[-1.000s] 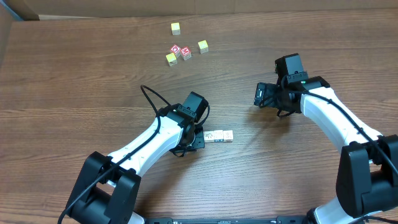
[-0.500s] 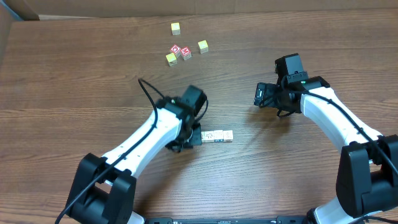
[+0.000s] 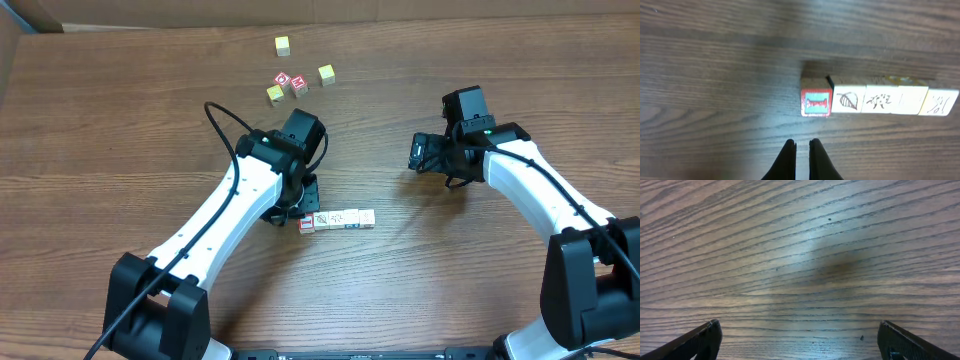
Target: Flip 5 blocks
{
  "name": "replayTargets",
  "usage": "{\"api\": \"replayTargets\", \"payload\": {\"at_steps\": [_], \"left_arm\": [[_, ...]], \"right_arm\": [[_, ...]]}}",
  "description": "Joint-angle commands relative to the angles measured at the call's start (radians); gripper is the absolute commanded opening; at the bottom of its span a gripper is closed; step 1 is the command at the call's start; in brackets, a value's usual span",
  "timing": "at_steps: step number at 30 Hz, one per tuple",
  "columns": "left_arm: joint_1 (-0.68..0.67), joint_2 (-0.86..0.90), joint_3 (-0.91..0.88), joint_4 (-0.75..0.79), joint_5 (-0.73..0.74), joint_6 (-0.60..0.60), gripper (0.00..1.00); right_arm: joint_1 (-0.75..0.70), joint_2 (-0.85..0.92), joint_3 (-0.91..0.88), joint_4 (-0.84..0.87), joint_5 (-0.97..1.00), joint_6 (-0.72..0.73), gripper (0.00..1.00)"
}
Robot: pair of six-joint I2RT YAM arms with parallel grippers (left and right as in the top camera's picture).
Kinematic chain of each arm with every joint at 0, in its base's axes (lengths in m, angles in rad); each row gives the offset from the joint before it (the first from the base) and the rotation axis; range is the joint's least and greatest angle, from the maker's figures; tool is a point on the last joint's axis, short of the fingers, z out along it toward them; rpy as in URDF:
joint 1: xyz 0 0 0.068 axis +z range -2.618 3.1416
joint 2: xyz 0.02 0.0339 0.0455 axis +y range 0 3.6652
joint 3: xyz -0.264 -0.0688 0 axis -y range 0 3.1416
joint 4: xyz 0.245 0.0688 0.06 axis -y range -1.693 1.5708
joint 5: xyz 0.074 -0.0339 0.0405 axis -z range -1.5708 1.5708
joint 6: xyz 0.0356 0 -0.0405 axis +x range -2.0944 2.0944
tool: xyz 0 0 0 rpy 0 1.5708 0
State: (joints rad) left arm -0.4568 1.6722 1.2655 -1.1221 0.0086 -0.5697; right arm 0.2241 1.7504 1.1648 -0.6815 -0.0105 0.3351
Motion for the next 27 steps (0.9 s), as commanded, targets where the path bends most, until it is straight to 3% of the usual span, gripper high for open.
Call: {"api": "replayTargets", "payload": {"at_steps": [1, 8, 27], "left_arm": [[-0.013, 0.001, -0.06, 0.012, 0.068, 0.015, 0.04], [-0.027, 0.002, -0.21, 0.127, 0.065, 0.008, 0.04], [-0.029, 0.002, -0.28, 0.273, 0.061, -0.002, 0.04]], "right_arm": [[0.001, -0.007, 0.014, 0.003, 0.01, -0.007, 1.0], [0.001, -0.007, 0.014, 0.003, 0.01, -0.007, 1.0], [0.001, -0.007, 0.014, 0.003, 0.009, -0.007, 1.0]]}}
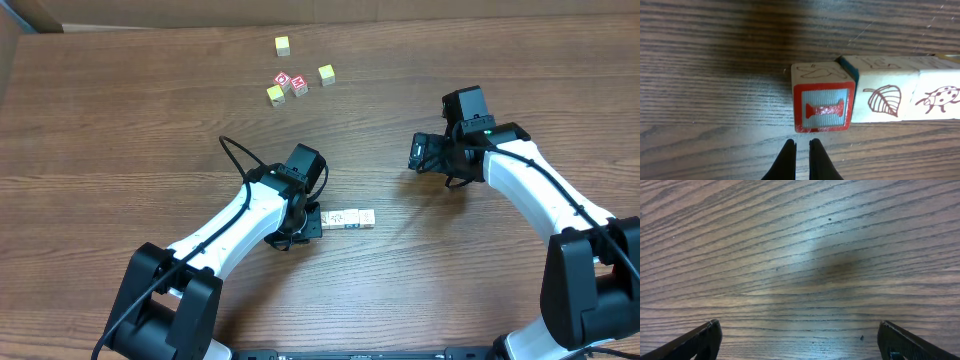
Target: Flip 5 blocks
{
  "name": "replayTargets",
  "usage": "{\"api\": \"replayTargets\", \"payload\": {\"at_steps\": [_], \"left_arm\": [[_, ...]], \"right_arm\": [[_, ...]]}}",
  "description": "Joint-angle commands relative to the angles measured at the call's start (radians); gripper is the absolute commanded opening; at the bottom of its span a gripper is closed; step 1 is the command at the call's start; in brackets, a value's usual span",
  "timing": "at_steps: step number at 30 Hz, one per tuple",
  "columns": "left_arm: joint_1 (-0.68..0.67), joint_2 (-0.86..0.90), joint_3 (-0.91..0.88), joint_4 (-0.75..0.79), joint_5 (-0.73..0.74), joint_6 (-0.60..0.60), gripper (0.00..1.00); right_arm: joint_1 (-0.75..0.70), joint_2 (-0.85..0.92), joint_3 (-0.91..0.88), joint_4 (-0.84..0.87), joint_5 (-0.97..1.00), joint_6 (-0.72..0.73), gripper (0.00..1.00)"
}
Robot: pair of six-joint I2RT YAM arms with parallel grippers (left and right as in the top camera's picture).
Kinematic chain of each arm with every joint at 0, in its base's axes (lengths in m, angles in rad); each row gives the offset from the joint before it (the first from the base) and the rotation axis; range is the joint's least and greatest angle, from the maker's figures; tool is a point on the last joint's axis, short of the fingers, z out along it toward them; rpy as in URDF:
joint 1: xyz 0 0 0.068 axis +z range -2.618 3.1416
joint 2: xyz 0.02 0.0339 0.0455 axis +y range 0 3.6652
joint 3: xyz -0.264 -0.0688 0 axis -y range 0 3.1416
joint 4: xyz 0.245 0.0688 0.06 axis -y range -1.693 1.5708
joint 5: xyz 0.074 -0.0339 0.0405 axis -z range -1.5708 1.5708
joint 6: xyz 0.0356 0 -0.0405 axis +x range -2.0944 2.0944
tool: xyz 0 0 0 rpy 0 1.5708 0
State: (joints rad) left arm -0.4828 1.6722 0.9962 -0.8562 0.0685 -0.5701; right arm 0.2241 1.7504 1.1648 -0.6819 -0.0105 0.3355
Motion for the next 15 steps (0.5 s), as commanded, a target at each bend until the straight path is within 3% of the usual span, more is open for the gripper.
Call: {"api": "replayTargets", "payload": {"at_steps": [1, 15], "left_arm": [[-0.003, 0.002, -0.01, 0.011, -0.001, -0.002, 0.04], [-0.002, 0.002, -0.01, 0.028, -0.003, 0.006, 0.04]], "right_arm": [[0.001, -0.007, 0.014, 0.003, 0.01, -0.007, 1.0], [0.001, -0.007, 0.014, 0.003, 0.01, -0.007, 1.0]]}}
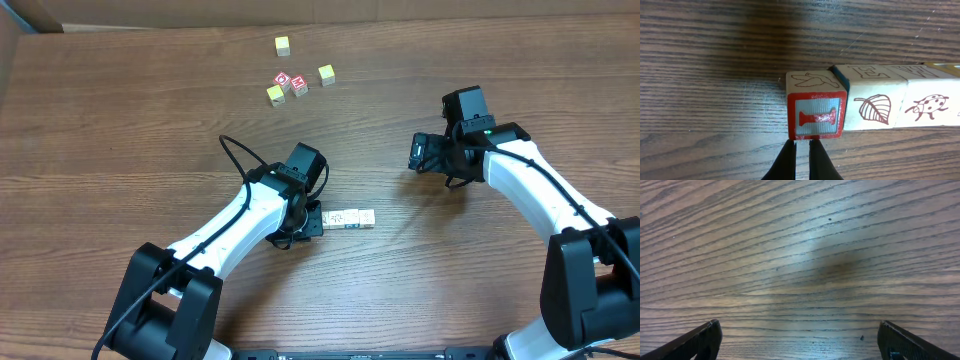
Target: Flip 5 blocks
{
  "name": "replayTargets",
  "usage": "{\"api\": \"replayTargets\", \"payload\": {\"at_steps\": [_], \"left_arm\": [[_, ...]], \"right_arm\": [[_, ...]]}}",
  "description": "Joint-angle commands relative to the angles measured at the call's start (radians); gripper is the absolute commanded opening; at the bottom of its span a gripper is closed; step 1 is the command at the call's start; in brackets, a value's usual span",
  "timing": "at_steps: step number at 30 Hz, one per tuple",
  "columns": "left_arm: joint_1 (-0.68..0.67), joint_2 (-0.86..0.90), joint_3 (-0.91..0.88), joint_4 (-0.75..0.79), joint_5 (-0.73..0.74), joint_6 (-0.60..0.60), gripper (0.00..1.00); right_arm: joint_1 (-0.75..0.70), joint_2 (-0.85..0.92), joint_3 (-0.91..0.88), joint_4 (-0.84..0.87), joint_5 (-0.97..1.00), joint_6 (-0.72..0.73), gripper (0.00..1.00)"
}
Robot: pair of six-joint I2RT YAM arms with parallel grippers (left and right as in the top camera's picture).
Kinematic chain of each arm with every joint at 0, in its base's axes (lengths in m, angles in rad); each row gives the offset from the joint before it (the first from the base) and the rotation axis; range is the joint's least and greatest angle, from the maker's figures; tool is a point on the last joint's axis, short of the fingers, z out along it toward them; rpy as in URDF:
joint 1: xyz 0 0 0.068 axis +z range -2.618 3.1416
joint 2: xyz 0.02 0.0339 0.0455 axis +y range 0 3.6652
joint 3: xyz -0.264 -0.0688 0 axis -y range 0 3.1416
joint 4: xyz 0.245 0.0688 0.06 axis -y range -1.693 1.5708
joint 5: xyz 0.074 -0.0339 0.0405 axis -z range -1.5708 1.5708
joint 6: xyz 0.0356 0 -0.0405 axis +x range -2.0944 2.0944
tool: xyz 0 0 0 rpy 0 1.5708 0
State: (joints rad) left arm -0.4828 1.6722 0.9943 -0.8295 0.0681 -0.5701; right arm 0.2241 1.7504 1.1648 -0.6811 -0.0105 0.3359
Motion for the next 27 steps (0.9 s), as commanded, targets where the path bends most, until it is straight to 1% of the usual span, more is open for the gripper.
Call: {"api": "replayTargets", "payload": {"at_steps": [1, 23, 27], "left_arm": [[-0.002, 0.002, -0.008, 0.002, -0.005, 0.006, 0.04], [-0.001, 0.001, -0.008, 0.004, 0.012, 0.013, 0.04], [-0.001, 0.001, 0.006, -0.018, 0.014, 0.015, 0.04]], "right_arm": [[0.001, -0.007, 0.014, 0.002, 0.009, -0.008, 1.0], [0.001, -0.007, 0.014, 0.002, 0.009, -0.008, 1.0], [0.001, -0.007, 0.014, 0.002, 0.009, -0.008, 1.0]]}}
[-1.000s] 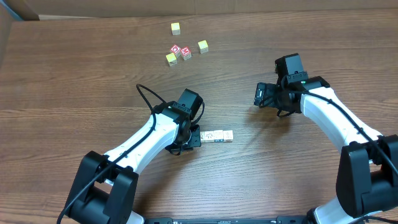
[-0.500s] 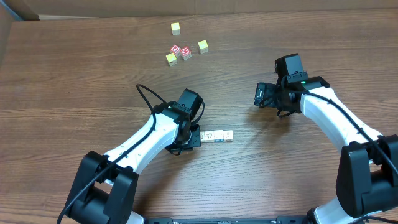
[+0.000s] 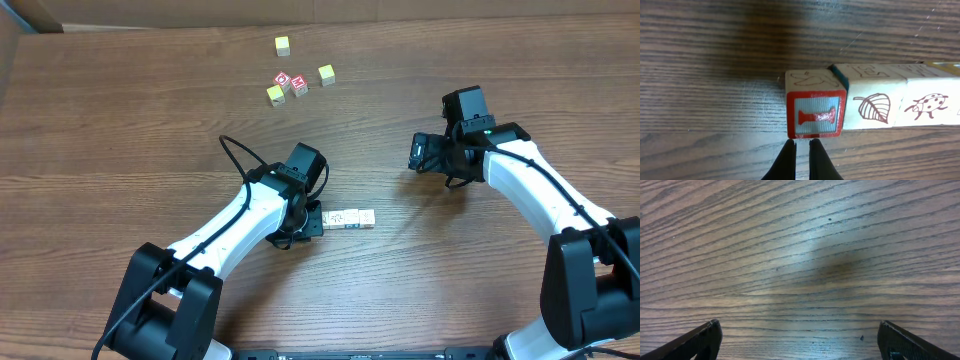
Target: Flip 5 blocks
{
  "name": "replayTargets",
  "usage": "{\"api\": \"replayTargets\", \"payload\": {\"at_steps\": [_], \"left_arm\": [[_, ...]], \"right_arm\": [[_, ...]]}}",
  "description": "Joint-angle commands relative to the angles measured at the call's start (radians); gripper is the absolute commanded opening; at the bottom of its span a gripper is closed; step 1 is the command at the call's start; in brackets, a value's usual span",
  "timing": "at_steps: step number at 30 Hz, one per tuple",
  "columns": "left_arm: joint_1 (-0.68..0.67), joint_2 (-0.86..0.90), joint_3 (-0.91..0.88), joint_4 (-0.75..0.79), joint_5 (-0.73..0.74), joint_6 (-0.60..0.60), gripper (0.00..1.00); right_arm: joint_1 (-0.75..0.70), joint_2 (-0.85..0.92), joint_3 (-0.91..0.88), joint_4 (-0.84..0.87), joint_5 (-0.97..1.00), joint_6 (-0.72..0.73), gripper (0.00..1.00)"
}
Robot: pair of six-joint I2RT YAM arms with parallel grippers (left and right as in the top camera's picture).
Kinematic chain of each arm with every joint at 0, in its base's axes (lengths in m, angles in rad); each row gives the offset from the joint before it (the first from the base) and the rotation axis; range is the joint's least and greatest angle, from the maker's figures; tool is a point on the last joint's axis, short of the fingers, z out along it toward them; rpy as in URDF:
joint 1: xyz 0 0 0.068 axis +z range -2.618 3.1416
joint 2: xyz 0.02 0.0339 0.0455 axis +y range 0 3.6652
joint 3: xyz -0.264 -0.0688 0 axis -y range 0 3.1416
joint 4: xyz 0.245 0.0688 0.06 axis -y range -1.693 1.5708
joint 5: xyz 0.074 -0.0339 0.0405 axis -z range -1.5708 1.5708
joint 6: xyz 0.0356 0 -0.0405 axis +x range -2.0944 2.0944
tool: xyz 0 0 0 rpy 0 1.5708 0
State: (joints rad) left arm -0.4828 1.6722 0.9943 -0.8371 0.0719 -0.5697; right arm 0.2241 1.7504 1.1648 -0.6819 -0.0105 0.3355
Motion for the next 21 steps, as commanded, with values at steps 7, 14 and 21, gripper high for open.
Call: {"api": "replayTargets", "payload": {"at_steps": [7, 14, 21], "left_arm": [[-0.001, -0.015, 0.127, -0.13, 0.006, 0.053, 0.04], [0.005, -0.039, 0.353, -0.297, -0.01, 0.077, 0.04], [0.008, -0.067, 0.534, -0.394, -0.018, 0.076, 0.04]], "right_arm": [[0.001, -0.007, 0.014, 0.003, 0.009, -0.007, 1.0], [0.001, -0.007, 0.014, 0.003, 0.009, -0.007, 1.0], [0.001, -0.007, 0.014, 0.003, 0.01, -0.007, 1.0]]}}
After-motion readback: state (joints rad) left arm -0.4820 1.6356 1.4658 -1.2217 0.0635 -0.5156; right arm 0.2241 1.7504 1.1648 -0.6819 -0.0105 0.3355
